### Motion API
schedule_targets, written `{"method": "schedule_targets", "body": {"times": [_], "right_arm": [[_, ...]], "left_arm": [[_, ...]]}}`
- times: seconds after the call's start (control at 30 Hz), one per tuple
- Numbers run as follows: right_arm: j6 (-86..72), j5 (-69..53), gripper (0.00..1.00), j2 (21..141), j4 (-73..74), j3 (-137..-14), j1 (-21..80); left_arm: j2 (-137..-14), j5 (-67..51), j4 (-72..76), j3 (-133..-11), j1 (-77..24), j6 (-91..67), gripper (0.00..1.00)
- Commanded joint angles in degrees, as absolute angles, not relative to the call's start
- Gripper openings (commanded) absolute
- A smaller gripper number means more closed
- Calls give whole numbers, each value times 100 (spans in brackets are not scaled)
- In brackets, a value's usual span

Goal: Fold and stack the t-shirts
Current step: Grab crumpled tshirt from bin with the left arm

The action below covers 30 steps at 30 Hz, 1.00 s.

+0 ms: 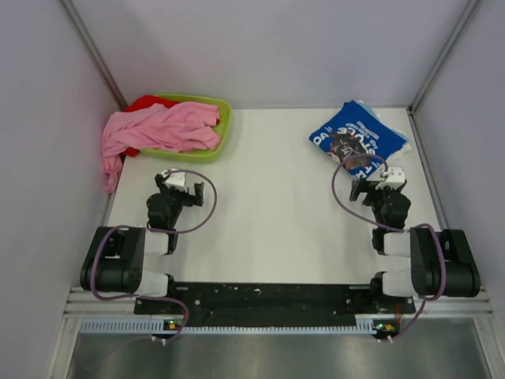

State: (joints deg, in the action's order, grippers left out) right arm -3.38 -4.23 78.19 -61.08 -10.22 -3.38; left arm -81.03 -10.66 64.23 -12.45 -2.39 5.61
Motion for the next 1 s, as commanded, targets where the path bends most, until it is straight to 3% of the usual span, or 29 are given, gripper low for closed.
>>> {"method": "schedule_targets", "body": {"times": [0.0, 0.07, 0.13, 0.17, 0.27, 0.4, 0.57, 0.87, 0.97], "right_arm": [[-299, -492, 99, 7822, -6354, -1125, -290], [-404, -300, 99, 7639, -6398, -1064, -290], [-422, -97, 99, 7122, -5840, -1107, -290], [-422, -105, 98, 6815, -5427, -1212, -290], [-972, 341, 98, 5997, -4282, -1713, -290], [-1299, -596, 95, 5424, -4273, -2195, -281], [-1696, -1072, 87, 5449, -2288, -3610, -229], [-1477, -1696, 84, 5546, -1214, -4140, -35], [-1441, -1810, 84, 5590, -1108, -4157, 113]], "left_arm": [[-8086, -984, 6591, -1389, -211, 457, 99], [-7833, -1229, 6332, -1432, -211, 545, 99], [-7184, -1589, 5025, -1922, -211, 667, 99], [-7076, -1774, 4462, -2342, -185, 685, 99], [-7154, -2493, 1557, -4080, -141, 1272, 86], [-7320, -3935, -1112, -5885, -149, 2177, 85], [-8382, -2079, -1852, -7642, -149, 2109, 89], [-12388, -63, -3883, -13017, -88, 1978, 90], [-13454, 596, -3843, -13895, -132, 2319, 92]]}}
